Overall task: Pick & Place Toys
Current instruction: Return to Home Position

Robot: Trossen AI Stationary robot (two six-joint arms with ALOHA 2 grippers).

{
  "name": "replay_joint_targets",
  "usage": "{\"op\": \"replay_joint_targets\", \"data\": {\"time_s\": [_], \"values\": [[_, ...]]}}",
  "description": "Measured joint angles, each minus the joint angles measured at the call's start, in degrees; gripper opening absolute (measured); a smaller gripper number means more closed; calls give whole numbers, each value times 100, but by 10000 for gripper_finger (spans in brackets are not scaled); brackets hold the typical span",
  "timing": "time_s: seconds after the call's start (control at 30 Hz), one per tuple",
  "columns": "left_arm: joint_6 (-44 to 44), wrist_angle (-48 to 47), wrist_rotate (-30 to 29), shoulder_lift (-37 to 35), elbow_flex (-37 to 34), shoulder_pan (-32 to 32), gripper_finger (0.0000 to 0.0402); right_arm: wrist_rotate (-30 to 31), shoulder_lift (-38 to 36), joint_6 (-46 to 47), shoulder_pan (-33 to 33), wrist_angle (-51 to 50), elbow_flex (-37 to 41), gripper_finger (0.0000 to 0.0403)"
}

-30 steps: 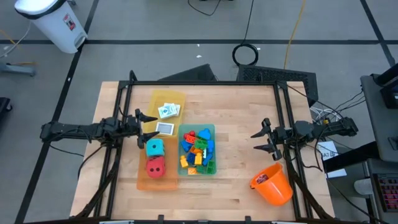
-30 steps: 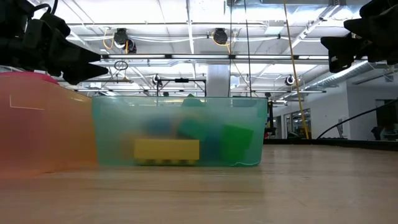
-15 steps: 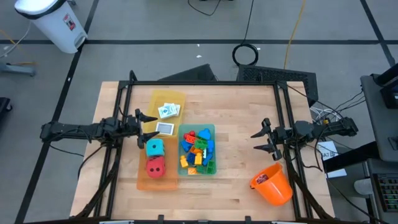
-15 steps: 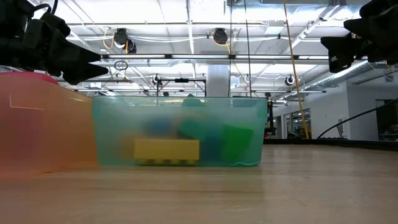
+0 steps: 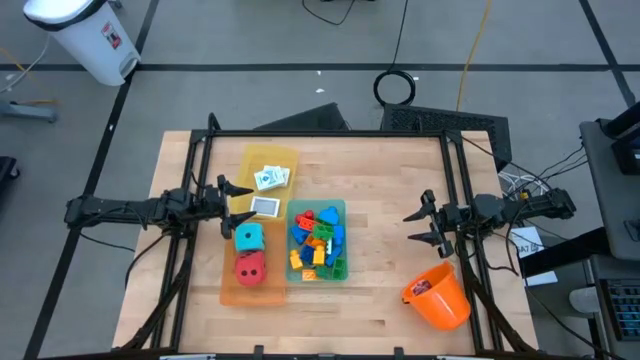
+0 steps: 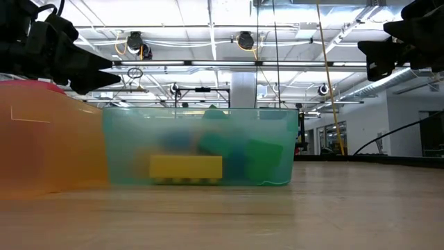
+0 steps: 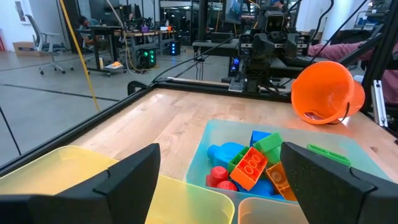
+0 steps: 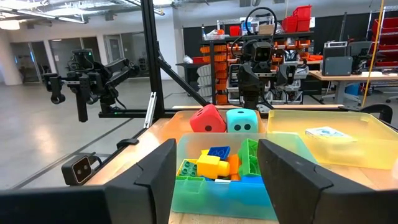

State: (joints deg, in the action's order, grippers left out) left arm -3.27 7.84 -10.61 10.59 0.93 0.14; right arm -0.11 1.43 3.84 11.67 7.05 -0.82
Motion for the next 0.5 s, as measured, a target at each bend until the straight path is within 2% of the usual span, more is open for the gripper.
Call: {"op": "replay_joint_targets", "data": {"time_s": [0.5], "values": [[1,1,0,0,0,-2,337,-1,0,0,0,0,-3,196]]}}
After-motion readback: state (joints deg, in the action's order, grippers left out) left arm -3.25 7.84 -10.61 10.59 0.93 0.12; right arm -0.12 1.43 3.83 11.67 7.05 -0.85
